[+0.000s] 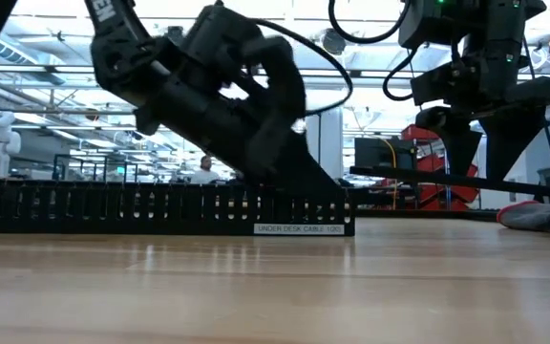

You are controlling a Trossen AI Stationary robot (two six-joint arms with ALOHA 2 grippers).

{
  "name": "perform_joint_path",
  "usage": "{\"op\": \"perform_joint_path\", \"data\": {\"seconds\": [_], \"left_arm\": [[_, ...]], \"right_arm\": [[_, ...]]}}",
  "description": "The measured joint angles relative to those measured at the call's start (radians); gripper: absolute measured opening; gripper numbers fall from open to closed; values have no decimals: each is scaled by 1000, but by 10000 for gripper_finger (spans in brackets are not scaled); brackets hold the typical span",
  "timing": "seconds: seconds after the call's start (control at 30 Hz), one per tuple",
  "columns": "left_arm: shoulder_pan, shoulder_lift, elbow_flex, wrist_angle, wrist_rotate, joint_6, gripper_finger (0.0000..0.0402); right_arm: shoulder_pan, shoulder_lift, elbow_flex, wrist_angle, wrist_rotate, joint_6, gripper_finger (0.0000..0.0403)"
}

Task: Ziptie cables
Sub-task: Close the black cable duct with the cable duct cover

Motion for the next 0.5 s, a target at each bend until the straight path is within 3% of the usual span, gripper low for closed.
{"op": "perform_joint_path", "data": {"seconds": [0.2,0.5], "left_arm": [[9,42,68,-101,-41,-43,298],[4,32,73,-159,-68,-43,238]], "right_arm": [[0,0,0,-4,1,4,228],[-21,38,0,70,-4,-6,228]]}}
